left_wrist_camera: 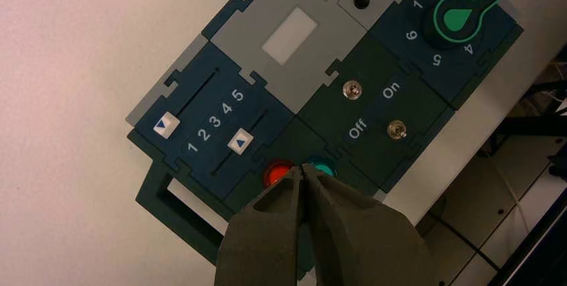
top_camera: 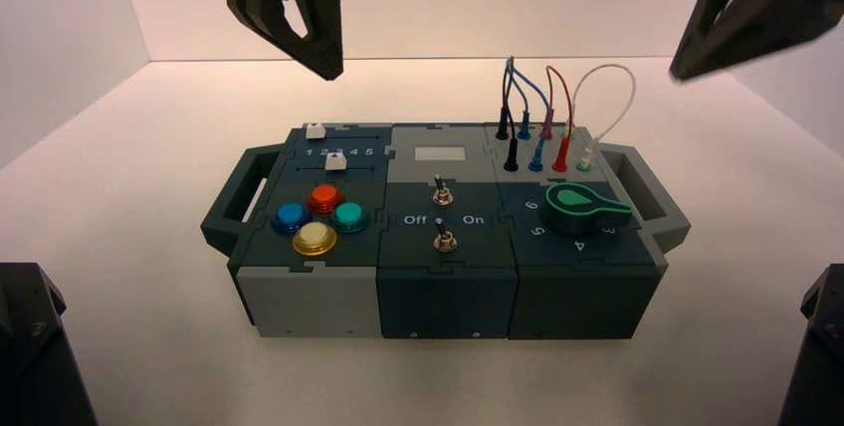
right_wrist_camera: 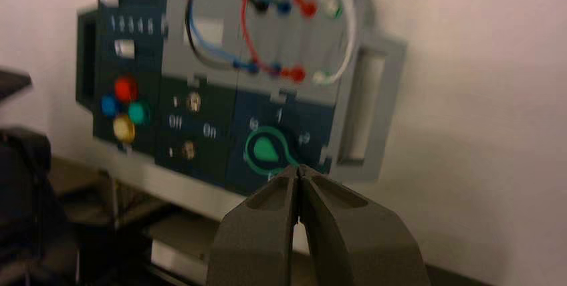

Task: Turn the knob to position 2.

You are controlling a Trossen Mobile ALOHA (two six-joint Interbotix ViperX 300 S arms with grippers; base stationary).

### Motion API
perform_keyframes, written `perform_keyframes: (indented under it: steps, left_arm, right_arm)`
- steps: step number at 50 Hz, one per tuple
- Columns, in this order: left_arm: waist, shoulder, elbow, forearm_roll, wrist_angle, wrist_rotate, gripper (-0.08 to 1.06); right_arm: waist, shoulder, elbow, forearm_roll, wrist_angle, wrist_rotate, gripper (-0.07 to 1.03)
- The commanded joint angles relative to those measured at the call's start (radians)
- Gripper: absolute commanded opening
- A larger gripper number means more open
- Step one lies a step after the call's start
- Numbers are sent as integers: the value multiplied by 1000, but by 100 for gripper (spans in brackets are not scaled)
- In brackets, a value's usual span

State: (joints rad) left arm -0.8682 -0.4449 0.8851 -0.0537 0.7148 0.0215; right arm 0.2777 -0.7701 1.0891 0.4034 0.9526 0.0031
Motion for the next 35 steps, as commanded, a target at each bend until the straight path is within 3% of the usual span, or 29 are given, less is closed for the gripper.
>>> perform_keyframes:
  steps: [1, 22, 35]
  left_arm:
    - [-3, -12, -25, 0, -6, 8, -3]
    - [-5, -6, -28, 2, -8, 8, -3]
    - [-5, -6, -29, 3, -8, 9, -3]
  right_arm:
    - [5, 28, -12, 23, 2, 5, -2]
    - [80, 192, -3, 46, 6, 5, -2]
    - [94, 207, 6, 54, 9, 6, -2]
